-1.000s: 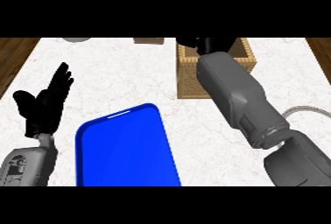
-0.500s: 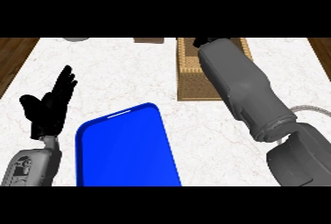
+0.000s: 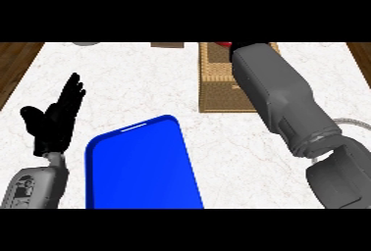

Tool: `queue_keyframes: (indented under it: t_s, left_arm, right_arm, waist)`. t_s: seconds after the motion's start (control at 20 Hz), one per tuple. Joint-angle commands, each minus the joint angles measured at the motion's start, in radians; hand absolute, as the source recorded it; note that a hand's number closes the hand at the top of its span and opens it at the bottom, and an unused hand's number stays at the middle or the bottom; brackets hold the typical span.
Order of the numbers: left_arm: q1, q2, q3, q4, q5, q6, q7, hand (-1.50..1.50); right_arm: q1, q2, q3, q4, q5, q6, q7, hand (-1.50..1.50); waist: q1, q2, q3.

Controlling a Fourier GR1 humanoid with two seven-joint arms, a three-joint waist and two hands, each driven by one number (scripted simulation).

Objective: Pick the can from the placemat and place it in the basket

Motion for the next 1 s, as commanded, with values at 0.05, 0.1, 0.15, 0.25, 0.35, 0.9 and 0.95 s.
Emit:
queue_keyframes:
  t_s: [0.05,0.1,0.15,0.25,0.35,0.9,0.95]
  left_arm:
    - [0.012,0.0,-0.005,-0.009,-0.001,-0.009,0.0,0.0]
    - [-0.008,0.017,0.015,-0.023,0.013,-0.013,0.028,0.0]
    - [0.031,0.012,0.006,-0.06,0.008,-0.01,0.031,0.0]
    - [-0.039,0.025,0.019,0.009,0.002,-0.01,0.023,0.0]
    - [0.016,0.003,-0.004,-0.049,-0.002,-0.006,0.038,0.0]
    - [-0.02,0.023,0.025,-0.018,0.019,-0.027,0.04,0.0]
    - [0.009,0.012,0.021,-0.008,0.022,-0.035,0.005,0.0]
  right_arm:
    - [0.039,0.008,-0.027,-0.014,-0.018,0.042,-0.009,1.5]
    - [0.044,-0.018,-0.024,-0.01,-0.013,0.031,-0.022,1.5]
    - [0.068,-0.035,-0.021,-0.007,-0.01,0.015,-0.044,1.5]
    - [0.066,-0.003,-0.02,-0.021,-0.004,0.012,-0.019,1.5]
    - [0.067,-0.004,-0.015,-0.017,0.005,0.008,-0.01,1.5]
    - [0.091,-0.028,-0.009,0.0,0.029,0.06,-0.002,1.5]
    - [0.109,0.021,-0.007,-0.005,0.034,0.049,0.022,1.5]
  waist:
    - [-0.007,-0.004,0.0]
    - [0.0,-0.001,0.001]
    - [0.006,0.0,0.001]
    - [-0.008,-0.001,0.001]
    - [0.004,-0.001,0.001]
    - [0.007,0.003,0.001]
    - [-0.001,-0.001,0.0]
